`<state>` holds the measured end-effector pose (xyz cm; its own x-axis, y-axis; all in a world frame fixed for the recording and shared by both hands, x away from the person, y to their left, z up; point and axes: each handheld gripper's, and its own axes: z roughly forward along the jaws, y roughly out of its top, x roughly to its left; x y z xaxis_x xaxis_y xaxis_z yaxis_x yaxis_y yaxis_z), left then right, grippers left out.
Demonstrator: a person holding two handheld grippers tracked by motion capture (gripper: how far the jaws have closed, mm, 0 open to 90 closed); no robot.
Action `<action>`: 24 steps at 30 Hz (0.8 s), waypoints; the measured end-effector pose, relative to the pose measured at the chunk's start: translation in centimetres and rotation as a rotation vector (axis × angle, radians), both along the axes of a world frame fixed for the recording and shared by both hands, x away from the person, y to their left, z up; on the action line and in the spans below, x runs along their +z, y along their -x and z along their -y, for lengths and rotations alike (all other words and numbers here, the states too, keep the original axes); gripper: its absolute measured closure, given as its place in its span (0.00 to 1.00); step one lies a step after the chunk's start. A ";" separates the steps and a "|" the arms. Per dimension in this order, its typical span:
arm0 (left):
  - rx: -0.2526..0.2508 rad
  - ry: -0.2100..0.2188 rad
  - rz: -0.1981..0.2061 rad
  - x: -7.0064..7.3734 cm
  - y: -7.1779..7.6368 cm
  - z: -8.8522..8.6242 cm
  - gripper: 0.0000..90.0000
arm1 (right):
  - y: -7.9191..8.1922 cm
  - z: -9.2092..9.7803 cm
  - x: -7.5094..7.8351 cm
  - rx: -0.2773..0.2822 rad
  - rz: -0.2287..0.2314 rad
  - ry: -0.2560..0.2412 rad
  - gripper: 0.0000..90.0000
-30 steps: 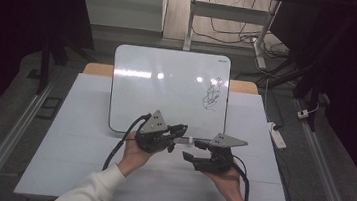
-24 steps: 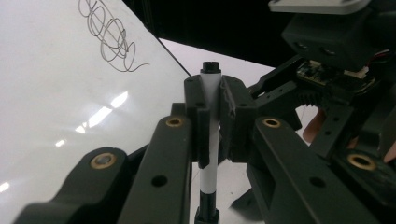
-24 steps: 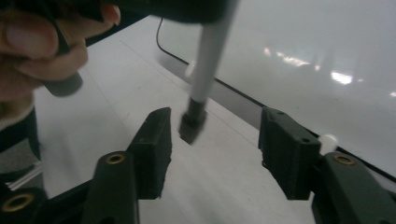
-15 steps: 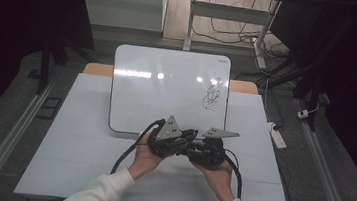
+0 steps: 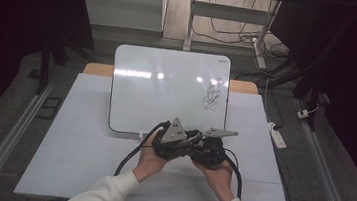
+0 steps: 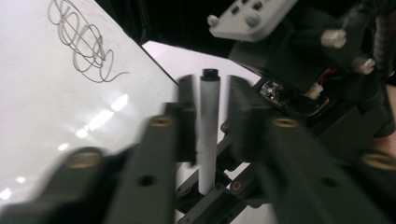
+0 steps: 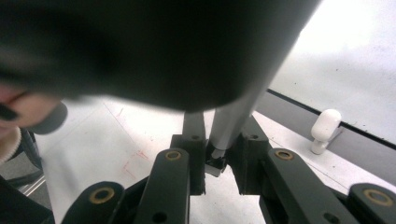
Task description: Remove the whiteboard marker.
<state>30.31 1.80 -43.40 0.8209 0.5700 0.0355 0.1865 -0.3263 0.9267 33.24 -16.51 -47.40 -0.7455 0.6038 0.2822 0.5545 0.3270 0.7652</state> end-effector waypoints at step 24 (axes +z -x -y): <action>0.374 0.038 -0.250 -5.5 6.2 -19.8 0.44 | -2.0 5.0 2.5 -0.012 0.176 -0.204 0.87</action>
<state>24.13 21.61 -48.86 0.5388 0.8263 -0.1643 0.5049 -0.1606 0.8481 35.23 -21.48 -44.95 -0.7870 0.5571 0.2652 0.4097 0.1505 0.8997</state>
